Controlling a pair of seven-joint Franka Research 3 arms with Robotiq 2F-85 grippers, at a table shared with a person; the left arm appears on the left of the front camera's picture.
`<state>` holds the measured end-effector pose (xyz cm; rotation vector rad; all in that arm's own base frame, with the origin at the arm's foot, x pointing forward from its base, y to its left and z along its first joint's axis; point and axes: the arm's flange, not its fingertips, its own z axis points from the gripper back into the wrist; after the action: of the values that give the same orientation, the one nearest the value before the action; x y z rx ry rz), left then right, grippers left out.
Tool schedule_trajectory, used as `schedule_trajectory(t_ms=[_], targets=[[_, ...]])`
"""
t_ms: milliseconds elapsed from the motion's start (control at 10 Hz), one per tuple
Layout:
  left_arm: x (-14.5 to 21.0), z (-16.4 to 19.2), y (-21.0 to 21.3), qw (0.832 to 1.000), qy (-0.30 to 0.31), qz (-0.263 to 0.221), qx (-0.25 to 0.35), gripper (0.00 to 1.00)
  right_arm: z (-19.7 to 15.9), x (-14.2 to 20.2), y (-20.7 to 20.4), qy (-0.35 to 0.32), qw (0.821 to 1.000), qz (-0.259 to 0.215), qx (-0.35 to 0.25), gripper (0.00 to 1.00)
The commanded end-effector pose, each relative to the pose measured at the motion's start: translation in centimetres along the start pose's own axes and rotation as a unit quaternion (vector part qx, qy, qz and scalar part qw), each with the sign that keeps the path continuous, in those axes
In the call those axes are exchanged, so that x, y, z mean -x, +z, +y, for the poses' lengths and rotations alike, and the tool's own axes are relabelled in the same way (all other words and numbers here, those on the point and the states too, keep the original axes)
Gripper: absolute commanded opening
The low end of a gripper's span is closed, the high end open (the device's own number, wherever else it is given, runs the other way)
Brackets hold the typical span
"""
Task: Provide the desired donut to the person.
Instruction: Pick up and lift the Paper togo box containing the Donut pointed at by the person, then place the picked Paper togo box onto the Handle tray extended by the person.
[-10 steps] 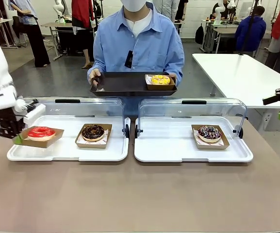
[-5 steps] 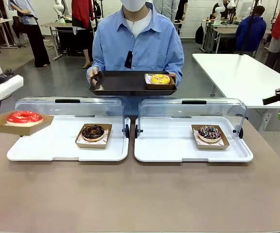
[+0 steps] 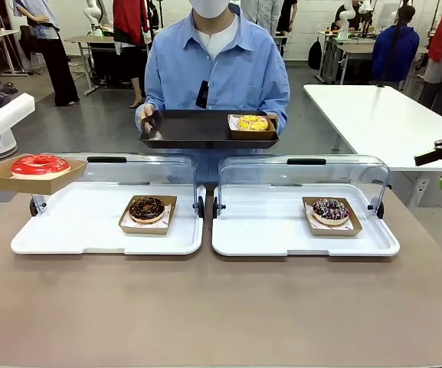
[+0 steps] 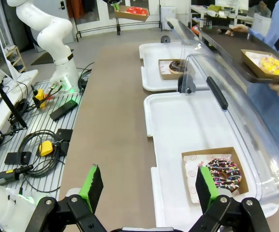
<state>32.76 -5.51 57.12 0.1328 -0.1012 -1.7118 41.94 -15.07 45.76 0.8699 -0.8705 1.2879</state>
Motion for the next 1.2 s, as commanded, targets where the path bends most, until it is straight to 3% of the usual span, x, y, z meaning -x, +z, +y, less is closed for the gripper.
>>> schedule_trajectory(t_ms=[0, 1100], targets=[[-0.22, -0.15, 0.51, 1.000, 0.002, 0.005, -0.002, 0.00, 0.03, 0.01, -0.09, -0.002, 1.000, -0.001, 0.000, 1.00], [-0.22, -0.15, 0.51, 1.000, 0.002, 0.005, -0.002, 0.00, 0.03, 0.01, -0.09, -0.002, 1.000, -0.001, 0.000, 1.00]])
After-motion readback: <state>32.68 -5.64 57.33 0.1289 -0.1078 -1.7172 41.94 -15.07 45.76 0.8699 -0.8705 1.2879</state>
